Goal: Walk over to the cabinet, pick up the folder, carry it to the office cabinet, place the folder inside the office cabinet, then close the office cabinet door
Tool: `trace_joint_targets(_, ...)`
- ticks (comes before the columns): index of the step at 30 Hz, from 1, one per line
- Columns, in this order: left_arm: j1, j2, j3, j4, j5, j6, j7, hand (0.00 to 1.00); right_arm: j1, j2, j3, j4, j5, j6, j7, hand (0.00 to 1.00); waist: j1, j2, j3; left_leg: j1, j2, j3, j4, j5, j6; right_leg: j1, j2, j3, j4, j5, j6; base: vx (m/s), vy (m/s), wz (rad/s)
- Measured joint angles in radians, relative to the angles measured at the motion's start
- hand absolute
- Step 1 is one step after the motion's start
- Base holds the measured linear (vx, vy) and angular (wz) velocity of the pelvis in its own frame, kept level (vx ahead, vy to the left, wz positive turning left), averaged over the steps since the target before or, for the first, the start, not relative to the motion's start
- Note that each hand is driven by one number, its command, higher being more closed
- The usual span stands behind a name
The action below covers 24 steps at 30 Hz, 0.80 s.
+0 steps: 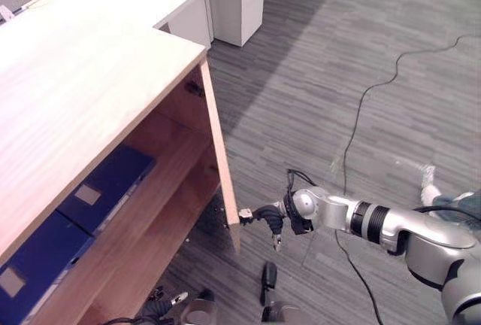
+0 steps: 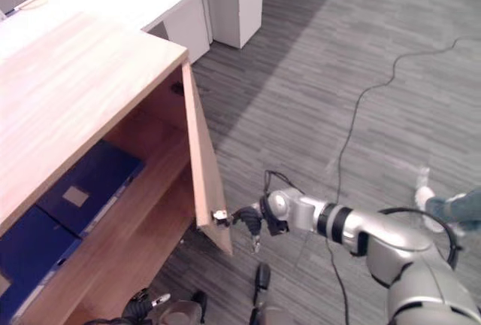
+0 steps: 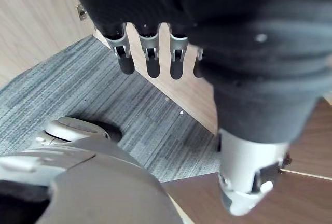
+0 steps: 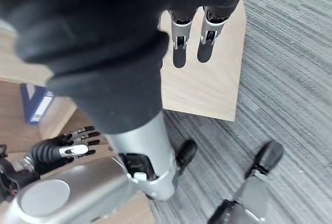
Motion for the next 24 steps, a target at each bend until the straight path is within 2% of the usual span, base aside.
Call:
trace_joint_targets(5, -0.012, 0.004, 0.038, 0.001, 0.001, 0.006, -0.001, 0.00, 0.042, -0.026, -0.033, -0.008, -0.017, 0.001, 0.022, 0.00, 0.016, -0.006, -0.004, 0.001, -0.024, -0.003, 0.011, -0.009, 0.020, 0.011, -0.029, 0.003, 0.000, -0.001, 0.003, 0.05, 0.113, 0.04)
trace_joint_targets(6, -0.019, 0.005, 0.052, 0.001, 0.001, 0.006, -0.001, 0.00, 0.099, -0.008, -0.093, 0.032, -0.023, -0.006, 0.024, 0.00, 0.035, -0.007, -0.004, 0.001, -0.027, -0.007, 0.012, -0.010, 0.023, 0.015, -0.032, 0.000, 0.000, -0.002, 0.003, 0.03, 0.089, 0.10)
trace_joint_targets(8, -0.026, 0.005, 0.053, 0.001, 0.001, 0.006, -0.001, 0.00, 0.145, 0.034, -0.143, 0.105, -0.025, -0.013, 0.026, 0.00, 0.049, -0.006, 0.000, 0.000, -0.027, -0.015, 0.018, -0.010, 0.023, 0.021, -0.033, -0.006, 0.000, -0.004, 0.006, 0.03, 0.054, 0.21)
trace_joint_targets(9, -0.044, 0.002, 0.051, 0.000, 0.000, 0.006, -0.001, 0.00, 0.197, 0.098, -0.199, 0.215, -0.047, -0.014, 0.010, 0.00, 0.061, -0.002, 0.012, -0.023, -0.028, -0.033, 0.056, -0.020, 0.023, 0.027, -0.038, -0.026, 0.000, -0.011, 0.014, -0.01, 0.046, 0.59)
trace_joint_targets(10, -0.071, -0.003, 0.049, -0.001, -0.001, 0.006, -0.001, 0.00, 0.242, 0.168, -0.279, 0.351, -0.082, -0.013, -0.024, 0.00, 0.061, 0.005, 0.032, -0.072, -0.025, -0.046, 0.121, -0.038, 0.017, 0.027, -0.042, -0.063, 0.000, -0.014, 0.016, -0.04, 0.049, 0.72)
trace_joint_targets(11, -0.085, -0.007, 0.049, -0.001, -0.002, 0.006, 0.000, 0.00, 0.261, 0.202, -0.324, 0.413, -0.096, -0.013, -0.044, 0.00, 0.061, 0.010, 0.048, -0.093, -0.022, -0.041, 0.149, -0.045, 0.017, 0.026, -0.042, -0.078, 0.000, -0.017, 0.017, -0.09, 0.044, 0.74)
trace_joint_targets(13, -0.096, -0.022, 0.028, 0.002, -0.008, 0.010, 0.011, 0.00, 0.326, 0.324, -0.501, 0.577, -0.176, -0.008, -0.201, 0.00, 0.072, 0.028, 0.089, -0.123, 0.012, 0.017, 0.190, -0.067, 0.021, 0.027, -0.041, -0.103, 0.000, -0.023, 0.022, -0.09, 0.031, 0.33)
trace_joint_targets(15, -0.076, -0.028, 0.030, 0.005, -0.016, 0.016, 0.017, 0.00, 0.361, 0.370, -0.556, 0.590, -0.201, -0.007, -0.266, 0.00, 0.069, 0.035, 0.094, -0.119, 0.012, 0.018, 0.187, -0.066, 0.020, 0.035, -0.047, -0.108, 0.000, -0.025, 0.026, -0.03, 0.043, 0.17)
trace_joint_targets(16, -0.066, -0.028, 0.030, 0.005, -0.016, 0.018, 0.021, 0.00, 0.388, 0.407, -0.594, 0.601, -0.213, -0.006, -0.300, 0.00, 0.054, 0.037, 0.093, -0.117, 0.008, 0.012, 0.180, -0.063, 0.020, 0.044, -0.057, -0.125, 0.000, -0.029, 0.031, 0.01, 0.051, 0.48)
trace_joint_targets(17, -0.066, -0.027, 0.031, 0.005, -0.016, 0.024, 0.023, 0.00, 0.411, 0.434, -0.628, 0.602, -0.223, -0.002, -0.326, 0.00, 0.045, 0.037, 0.092, -0.117, 0.001, -0.002, 0.165, -0.052, 0.016, 0.050, -0.069, -0.148, 0.000, -0.034, 0.039, 0.01, 0.043, 0.59)
trace_joint_targets(21, -0.062, -0.030, 0.031, 0.002, -0.016, 0.029, 0.024, 0.00, 0.452, 0.467, -0.719, 0.611, -0.218, 0.023, -0.372, 0.00, 0.038, 0.037, 0.090, -0.087, -0.039, -0.077, 0.092, -0.002, 0.016, 0.095, -0.109, -0.233, 0.000, -0.054, 0.067, 0.08, 0.030, 0.77)
trace_joint_targets(24, -0.056, -0.030, 0.031, 0.001, -0.029, 0.030, 0.025, 0.00, 0.461, 0.494, -0.820, 0.635, -0.161, 0.030, -0.410, 0.00, 0.036, 0.033, 0.081, -0.074, -0.055, -0.119, 0.083, 0.015, 0.017, 0.131, -0.130, -0.292, 0.008, -0.064, 0.075, 0.17, 0.064, 0.57)
